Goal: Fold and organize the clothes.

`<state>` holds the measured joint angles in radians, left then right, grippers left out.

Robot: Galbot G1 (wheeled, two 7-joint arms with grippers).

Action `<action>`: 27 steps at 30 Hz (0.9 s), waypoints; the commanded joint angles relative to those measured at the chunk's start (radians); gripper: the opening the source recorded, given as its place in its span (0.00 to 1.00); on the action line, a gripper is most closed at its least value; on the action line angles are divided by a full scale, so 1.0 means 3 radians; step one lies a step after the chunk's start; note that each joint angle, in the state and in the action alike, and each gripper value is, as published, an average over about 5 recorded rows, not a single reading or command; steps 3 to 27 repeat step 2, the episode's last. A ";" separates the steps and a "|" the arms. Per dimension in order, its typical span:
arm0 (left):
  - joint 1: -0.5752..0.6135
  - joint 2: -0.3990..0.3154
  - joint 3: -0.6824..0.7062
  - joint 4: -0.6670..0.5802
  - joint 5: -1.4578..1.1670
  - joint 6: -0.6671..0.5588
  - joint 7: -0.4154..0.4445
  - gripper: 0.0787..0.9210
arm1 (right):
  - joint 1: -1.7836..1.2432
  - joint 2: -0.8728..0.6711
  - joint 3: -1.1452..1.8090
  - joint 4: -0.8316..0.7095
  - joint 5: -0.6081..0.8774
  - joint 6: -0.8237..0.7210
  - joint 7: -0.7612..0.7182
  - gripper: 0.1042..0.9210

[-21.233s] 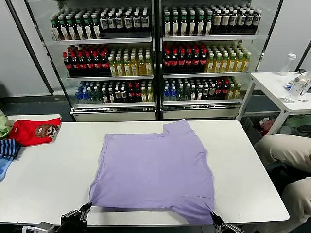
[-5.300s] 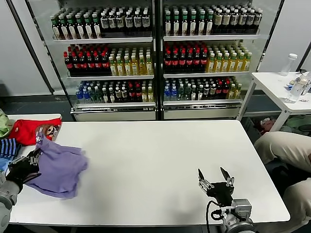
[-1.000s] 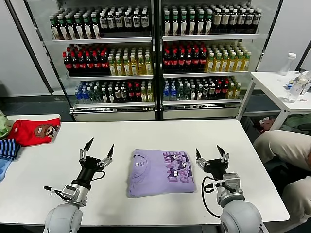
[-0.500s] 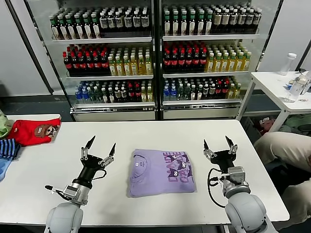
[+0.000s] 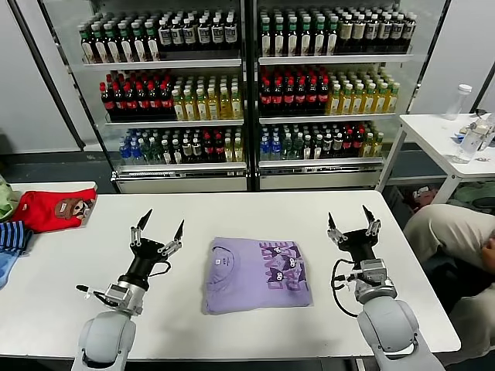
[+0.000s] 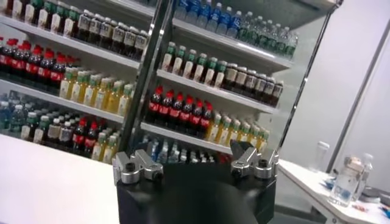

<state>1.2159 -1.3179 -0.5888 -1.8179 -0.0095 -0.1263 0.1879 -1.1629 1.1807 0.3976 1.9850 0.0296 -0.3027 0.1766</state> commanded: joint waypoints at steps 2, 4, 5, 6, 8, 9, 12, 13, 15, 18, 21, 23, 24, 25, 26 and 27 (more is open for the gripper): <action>-0.0321 0.0030 0.0059 0.0341 0.0000 0.0215 -0.0318 0.88 | 0.0080 0.0026 0.0019 -0.0267 -0.0191 0.0177 -0.0059 0.88; -0.0321 0.0030 0.0059 0.0341 0.0000 0.0215 -0.0318 0.88 | 0.0080 0.0026 0.0019 -0.0267 -0.0191 0.0177 -0.0059 0.88; -0.0321 0.0030 0.0059 0.0341 0.0000 0.0215 -0.0318 0.88 | 0.0080 0.0026 0.0019 -0.0267 -0.0191 0.0177 -0.0059 0.88; -0.0321 0.0030 0.0059 0.0341 0.0000 0.0215 -0.0318 0.88 | 0.0080 0.0026 0.0019 -0.0267 -0.0191 0.0177 -0.0059 0.88; -0.0321 0.0030 0.0059 0.0341 0.0000 0.0215 -0.0318 0.88 | 0.0080 0.0026 0.0019 -0.0267 -0.0191 0.0177 -0.0059 0.88; -0.0321 0.0030 0.0059 0.0341 0.0000 0.0215 -0.0318 0.88 | 0.0080 0.0026 0.0019 -0.0267 -0.0191 0.0177 -0.0059 0.88; -0.0321 0.0030 0.0059 0.0341 0.0000 0.0215 -0.0318 0.88 | 0.0080 0.0026 0.0019 -0.0267 -0.0191 0.0177 -0.0059 0.88; -0.0321 0.0030 0.0059 0.0341 0.0000 0.0215 -0.0318 0.88 | 0.0080 0.0026 0.0019 -0.0267 -0.0191 0.0177 -0.0059 0.88; -0.0321 0.0030 0.0059 0.0341 0.0000 0.0215 -0.0318 0.88 | 0.0080 0.0026 0.0019 -0.0267 -0.0191 0.0177 -0.0059 0.88; -0.0321 0.0030 0.0059 0.0341 0.0000 0.0215 -0.0318 0.88 | 0.0080 0.0026 0.0019 -0.0267 -0.0191 0.0177 -0.0059 0.88; -0.0321 0.0030 0.0059 0.0341 0.0000 0.0215 -0.0318 0.88 | 0.0080 0.0026 0.0019 -0.0267 -0.0191 0.0177 -0.0059 0.88; -0.0321 0.0030 0.0059 0.0341 0.0000 0.0215 -0.0318 0.88 | 0.0080 0.0026 0.0019 -0.0267 -0.0191 0.0177 -0.0059 0.88; -0.0321 0.0030 0.0059 0.0341 0.0000 0.0215 -0.0318 0.88 | 0.0080 0.0026 0.0019 -0.0267 -0.0191 0.0177 -0.0059 0.88; -0.0321 0.0030 0.0059 0.0341 0.0000 0.0215 -0.0318 0.88 | 0.0080 0.0026 0.0019 -0.0267 -0.0191 0.0177 -0.0059 0.88; -0.0321 0.0030 0.0059 0.0341 0.0000 0.0215 -0.0318 0.88 | 0.0080 0.0026 0.0019 -0.0267 -0.0191 0.0177 -0.0059 0.88; -0.0321 0.0030 0.0059 0.0341 0.0000 0.0215 -0.0318 0.88 | 0.0080 0.0026 0.0019 -0.0267 -0.0191 0.0177 -0.0059 0.88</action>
